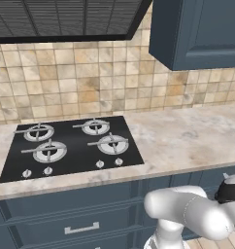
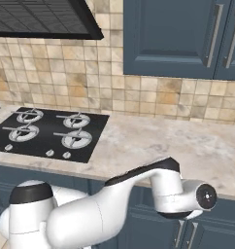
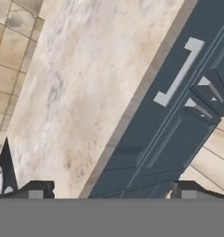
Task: Take the tongs from the drawer on the right and place them on the dining counter next to the tray containing the kebab skewer.
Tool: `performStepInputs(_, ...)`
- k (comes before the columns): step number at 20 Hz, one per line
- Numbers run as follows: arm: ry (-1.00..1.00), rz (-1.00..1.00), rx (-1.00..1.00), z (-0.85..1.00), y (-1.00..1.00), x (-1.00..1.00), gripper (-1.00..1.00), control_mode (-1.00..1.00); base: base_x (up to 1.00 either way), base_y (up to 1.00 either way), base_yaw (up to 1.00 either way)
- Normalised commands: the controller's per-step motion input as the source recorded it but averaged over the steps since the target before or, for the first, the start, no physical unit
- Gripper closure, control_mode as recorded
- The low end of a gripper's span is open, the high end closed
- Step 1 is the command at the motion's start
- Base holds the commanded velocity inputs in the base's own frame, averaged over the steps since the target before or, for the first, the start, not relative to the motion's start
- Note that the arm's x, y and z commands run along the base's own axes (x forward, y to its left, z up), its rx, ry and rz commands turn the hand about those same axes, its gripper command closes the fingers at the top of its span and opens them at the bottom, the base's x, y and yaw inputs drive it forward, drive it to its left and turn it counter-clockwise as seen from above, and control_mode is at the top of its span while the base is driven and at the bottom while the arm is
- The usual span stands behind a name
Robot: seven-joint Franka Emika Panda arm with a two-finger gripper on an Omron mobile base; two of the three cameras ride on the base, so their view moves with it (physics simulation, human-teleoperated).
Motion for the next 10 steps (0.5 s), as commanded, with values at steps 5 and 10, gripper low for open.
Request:
performStepInputs(5, -0.1, 0.0, 0.07, -0.25, -0.04, 0.0, -1.0, -1.0, 0.0, 0.0, 0.0)
performStepInputs(10, -0.11, -0.01, 0.1, -0.23, -0.03, 0.0, -1.0, -1.0, 0.0, 0.0, 0.0)
